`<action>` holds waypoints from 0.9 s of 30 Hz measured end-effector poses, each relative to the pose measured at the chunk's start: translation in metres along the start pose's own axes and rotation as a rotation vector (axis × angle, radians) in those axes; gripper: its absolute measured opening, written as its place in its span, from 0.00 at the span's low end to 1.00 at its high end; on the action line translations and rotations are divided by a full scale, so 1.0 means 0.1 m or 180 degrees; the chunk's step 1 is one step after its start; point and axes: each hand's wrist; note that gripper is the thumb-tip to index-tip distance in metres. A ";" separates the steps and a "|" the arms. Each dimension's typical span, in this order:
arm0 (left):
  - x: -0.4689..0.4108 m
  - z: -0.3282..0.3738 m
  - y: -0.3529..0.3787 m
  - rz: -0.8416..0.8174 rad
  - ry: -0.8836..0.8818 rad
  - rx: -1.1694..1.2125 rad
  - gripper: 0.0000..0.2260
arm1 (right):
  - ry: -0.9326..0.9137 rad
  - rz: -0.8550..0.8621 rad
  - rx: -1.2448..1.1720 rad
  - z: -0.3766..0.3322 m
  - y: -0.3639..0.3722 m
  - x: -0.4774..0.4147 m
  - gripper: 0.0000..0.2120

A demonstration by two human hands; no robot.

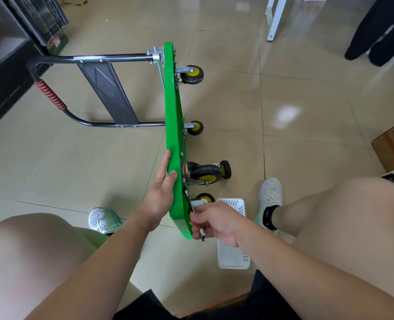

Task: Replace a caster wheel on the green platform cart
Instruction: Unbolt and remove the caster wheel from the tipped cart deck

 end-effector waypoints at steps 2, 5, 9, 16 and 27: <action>0.00 0.00 0.00 0.0000 -0.0003 -0.0031 0.23 | 0.0011 -0.0001 -0.0062 -0.03 0.03 -0.02 0.04; 0.00 0.01 0.00 -0.0017 0.0008 -0.0032 0.23 | 0.0035 0.0007 -0.0008 -0.06 0.05 -0.06 0.06; 0.00 0.02 0.01 -0.0040 -0.0002 0.0000 0.22 | 0.0110 0.0133 0.0191 -0.03 0.05 -0.13 0.12; 0.00 0.01 0.01 -0.0097 -0.0012 0.0101 0.23 | -0.0054 0.0477 0.0397 0.16 0.01 -0.28 0.19; 0.00 0.01 0.00 -0.0151 -0.0051 0.0158 0.23 | -0.0542 0.0886 0.1086 0.27 -0.08 -0.62 0.20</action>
Point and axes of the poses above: each hand's wrist, its own x-axis away from the middle knuckle, its own y-axis out of the palm, z = x × y, and after that the axes turned 13 degrees about y, right-handed
